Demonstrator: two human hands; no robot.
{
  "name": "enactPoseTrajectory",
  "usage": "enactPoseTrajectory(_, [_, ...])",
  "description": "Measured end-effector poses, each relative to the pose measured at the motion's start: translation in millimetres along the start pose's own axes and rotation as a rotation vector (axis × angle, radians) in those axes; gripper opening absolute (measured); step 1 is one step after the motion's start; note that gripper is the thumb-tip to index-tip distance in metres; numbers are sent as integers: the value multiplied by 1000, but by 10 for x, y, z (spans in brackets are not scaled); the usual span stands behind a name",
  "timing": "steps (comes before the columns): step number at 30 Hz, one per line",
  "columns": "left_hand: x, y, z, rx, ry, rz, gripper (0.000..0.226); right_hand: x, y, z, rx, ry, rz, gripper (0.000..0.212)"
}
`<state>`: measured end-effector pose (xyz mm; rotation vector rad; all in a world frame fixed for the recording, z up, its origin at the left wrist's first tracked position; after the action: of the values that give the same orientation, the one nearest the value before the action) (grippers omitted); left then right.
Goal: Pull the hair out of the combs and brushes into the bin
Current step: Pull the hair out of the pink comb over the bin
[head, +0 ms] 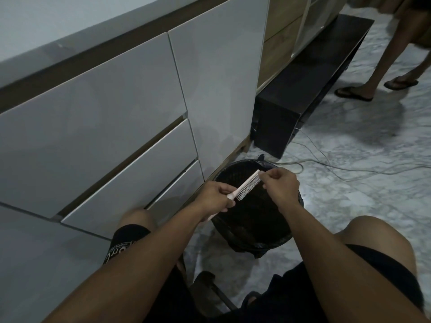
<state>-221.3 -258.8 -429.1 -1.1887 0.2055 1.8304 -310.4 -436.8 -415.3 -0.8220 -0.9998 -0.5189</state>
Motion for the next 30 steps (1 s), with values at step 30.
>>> enactPoseTrajectory(30, [-9,-89,-52,3,-112,218,35,-152,-197,-139,-223,186,-220,27])
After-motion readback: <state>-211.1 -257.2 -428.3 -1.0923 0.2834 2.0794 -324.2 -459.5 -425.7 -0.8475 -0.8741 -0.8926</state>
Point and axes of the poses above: each hand's wrist, its own z-axis away from the middle knuckle, its own y-axis out of the palm, x = y × z, the point moved 6 cm from there along -z, towards the middle knuckle, and after that the axes turned 2 degrees about -z, right-handed, at the moved point
